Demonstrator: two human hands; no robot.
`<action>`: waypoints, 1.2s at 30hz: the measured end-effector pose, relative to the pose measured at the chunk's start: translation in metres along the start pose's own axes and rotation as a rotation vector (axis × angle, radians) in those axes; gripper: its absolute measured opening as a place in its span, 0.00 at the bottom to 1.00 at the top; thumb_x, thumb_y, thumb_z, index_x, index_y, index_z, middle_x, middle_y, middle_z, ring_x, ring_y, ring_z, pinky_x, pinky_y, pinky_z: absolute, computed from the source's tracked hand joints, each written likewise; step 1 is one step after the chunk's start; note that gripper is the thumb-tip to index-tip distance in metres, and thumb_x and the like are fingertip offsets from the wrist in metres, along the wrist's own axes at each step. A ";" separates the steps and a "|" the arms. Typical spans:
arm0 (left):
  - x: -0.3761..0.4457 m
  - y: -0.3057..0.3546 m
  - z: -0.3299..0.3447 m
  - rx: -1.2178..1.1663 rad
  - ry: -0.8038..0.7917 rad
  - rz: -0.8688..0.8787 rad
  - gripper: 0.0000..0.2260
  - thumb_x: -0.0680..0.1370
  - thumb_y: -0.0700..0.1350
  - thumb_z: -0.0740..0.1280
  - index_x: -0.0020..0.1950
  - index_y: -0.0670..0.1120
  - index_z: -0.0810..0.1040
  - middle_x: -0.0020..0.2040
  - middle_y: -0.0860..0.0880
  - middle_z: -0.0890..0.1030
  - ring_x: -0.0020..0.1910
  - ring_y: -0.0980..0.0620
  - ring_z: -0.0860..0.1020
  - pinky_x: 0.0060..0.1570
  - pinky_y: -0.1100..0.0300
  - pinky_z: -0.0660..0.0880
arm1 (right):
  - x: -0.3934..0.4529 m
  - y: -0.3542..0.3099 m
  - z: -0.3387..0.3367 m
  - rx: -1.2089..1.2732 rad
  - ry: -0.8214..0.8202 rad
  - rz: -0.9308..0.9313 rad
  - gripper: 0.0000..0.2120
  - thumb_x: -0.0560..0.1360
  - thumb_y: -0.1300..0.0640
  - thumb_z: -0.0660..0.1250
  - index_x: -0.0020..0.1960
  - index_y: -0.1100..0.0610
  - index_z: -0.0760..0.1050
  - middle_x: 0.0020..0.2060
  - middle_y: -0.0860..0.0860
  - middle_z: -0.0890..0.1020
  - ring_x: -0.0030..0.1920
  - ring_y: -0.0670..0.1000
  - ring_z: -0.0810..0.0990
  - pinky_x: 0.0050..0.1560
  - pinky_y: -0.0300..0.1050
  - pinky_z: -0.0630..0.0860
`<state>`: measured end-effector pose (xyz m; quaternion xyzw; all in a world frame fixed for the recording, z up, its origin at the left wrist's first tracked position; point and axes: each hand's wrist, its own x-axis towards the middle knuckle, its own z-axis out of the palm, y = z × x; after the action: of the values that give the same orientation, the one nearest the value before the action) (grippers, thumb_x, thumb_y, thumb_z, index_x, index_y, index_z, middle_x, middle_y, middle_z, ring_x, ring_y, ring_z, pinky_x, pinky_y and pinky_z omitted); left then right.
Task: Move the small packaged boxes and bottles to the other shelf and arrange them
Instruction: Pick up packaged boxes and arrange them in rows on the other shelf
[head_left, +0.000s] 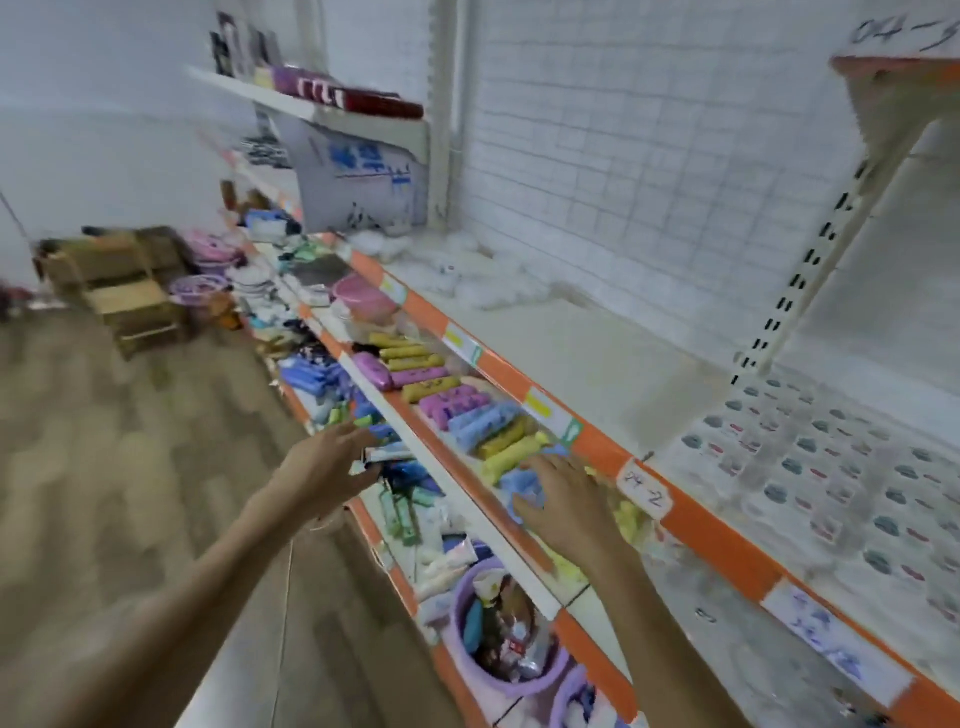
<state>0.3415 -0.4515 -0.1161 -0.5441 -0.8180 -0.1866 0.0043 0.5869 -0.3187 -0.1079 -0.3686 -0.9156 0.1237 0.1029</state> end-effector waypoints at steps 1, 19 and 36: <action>0.000 -0.015 -0.001 0.009 0.005 -0.014 0.16 0.74 0.49 0.67 0.60 0.49 0.76 0.58 0.47 0.77 0.54 0.45 0.77 0.47 0.54 0.75 | 0.011 -0.010 0.008 0.006 0.007 -0.015 0.21 0.76 0.46 0.61 0.67 0.54 0.67 0.64 0.50 0.73 0.65 0.52 0.68 0.61 0.47 0.67; 0.132 -0.196 -0.012 -0.115 0.054 0.071 0.15 0.75 0.50 0.67 0.61 0.51 0.76 0.58 0.54 0.77 0.56 0.54 0.76 0.52 0.60 0.73 | 0.188 -0.124 0.072 0.222 0.131 0.105 0.20 0.77 0.46 0.61 0.67 0.48 0.66 0.61 0.42 0.71 0.63 0.43 0.68 0.59 0.35 0.65; 0.486 -0.132 -0.009 -0.377 -0.085 0.686 0.23 0.72 0.61 0.57 0.58 0.49 0.77 0.50 0.57 0.76 0.49 0.64 0.74 0.47 0.77 0.67 | 0.385 0.018 -0.029 0.166 0.410 0.281 0.16 0.73 0.48 0.66 0.61 0.44 0.71 0.55 0.39 0.73 0.57 0.40 0.71 0.57 0.40 0.69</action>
<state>0.0238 -0.0670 -0.0453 -0.7842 -0.5395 -0.2989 -0.0674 0.3341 -0.0320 -0.0485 -0.4998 -0.8021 0.1341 0.2982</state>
